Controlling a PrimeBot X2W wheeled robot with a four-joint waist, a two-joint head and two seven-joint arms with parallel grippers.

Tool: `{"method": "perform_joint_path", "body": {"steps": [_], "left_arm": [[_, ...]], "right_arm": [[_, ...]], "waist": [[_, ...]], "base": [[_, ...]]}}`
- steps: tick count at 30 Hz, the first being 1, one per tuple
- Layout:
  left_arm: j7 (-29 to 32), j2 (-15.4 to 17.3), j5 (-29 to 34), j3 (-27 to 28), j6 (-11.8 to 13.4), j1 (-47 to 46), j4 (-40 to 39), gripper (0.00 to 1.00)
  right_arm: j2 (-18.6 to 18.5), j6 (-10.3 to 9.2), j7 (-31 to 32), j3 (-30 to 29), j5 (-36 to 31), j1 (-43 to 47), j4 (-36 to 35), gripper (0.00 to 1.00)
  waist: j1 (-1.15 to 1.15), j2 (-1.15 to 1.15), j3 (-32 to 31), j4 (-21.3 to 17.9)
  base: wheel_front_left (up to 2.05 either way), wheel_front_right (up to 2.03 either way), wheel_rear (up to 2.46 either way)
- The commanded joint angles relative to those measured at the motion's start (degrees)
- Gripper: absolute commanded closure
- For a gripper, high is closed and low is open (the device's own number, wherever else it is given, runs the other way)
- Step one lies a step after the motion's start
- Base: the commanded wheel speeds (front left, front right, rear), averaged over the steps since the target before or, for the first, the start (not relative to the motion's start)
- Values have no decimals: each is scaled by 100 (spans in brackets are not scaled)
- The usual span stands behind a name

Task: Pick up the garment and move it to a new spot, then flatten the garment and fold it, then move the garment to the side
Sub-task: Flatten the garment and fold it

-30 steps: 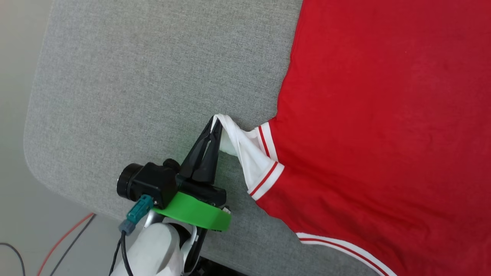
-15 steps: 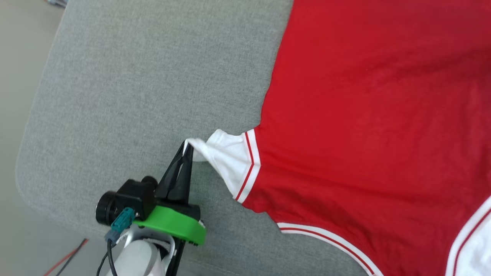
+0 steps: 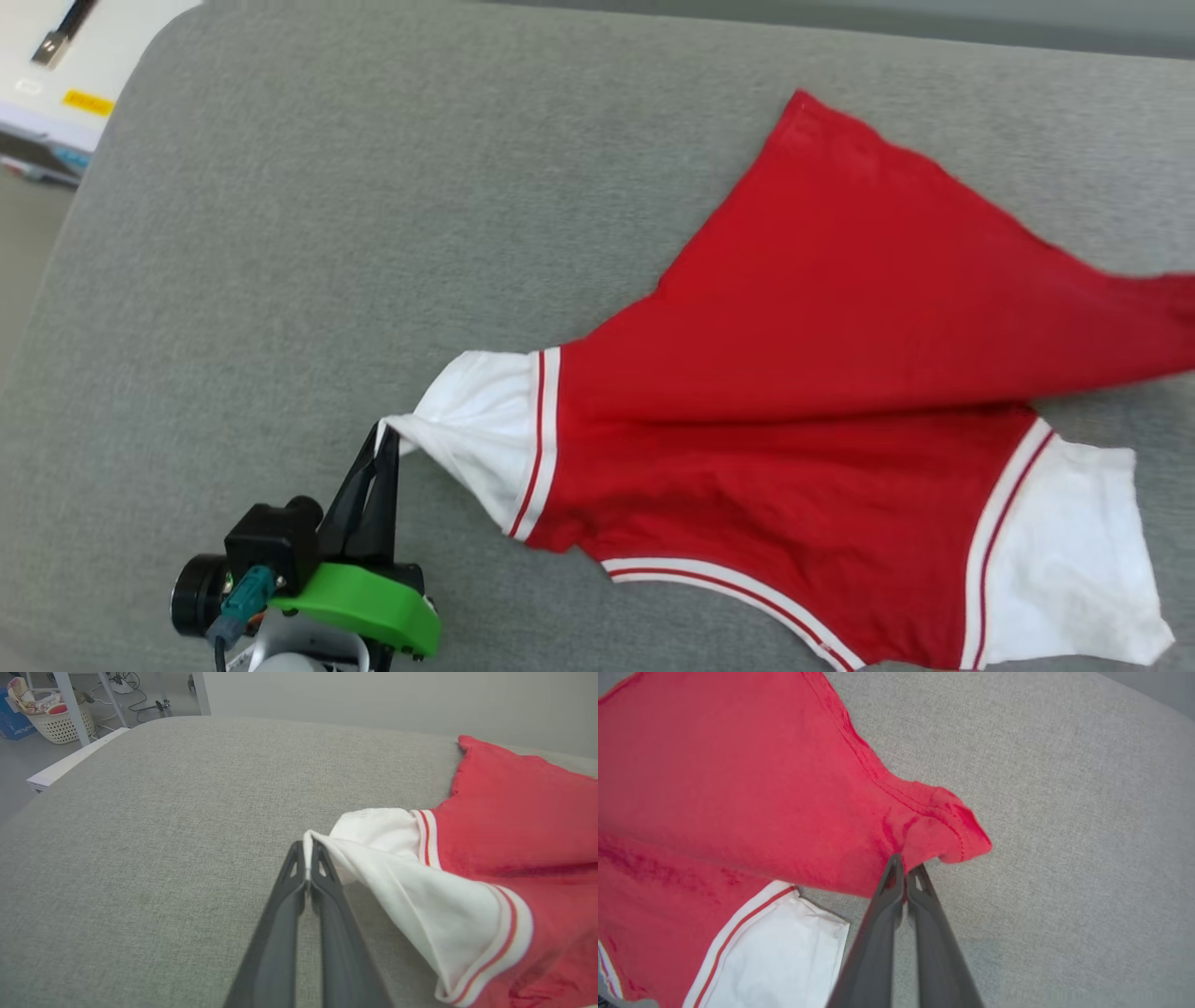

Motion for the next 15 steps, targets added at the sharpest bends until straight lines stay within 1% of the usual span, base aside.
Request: {"method": "perform_joint_path", "body": {"steps": [1, 6, 11, 15], "left_arm": [[11, 59, -42, 32, 58, 116, -32, 100], [69, 120, -95, 77, 117, 260, -82, 100], [130, 161, -115, 57, 112, 261, -83, 100], [149, 170, -126, 41, 116, 245, -86, 100]], "right_arm": [[90, -4, -46, -72, 42, 342, -71, 100], [513, -4, -148, -388, 46, 1482, -197, 100], [985, -4, -250, -701, -72, 2429, -104, 100], [1371, -4, -234, -808, -150, 3024, 39, 100]], "waist": [[0, 0, -335, -372], [0, 0, -445, -553], [0, 0, -473, -589], [0, 0, -453, -588]], "base": [[0, 0, 0], [0, 0, 0], [0, 0, 0], [0, 0, 0]]}}
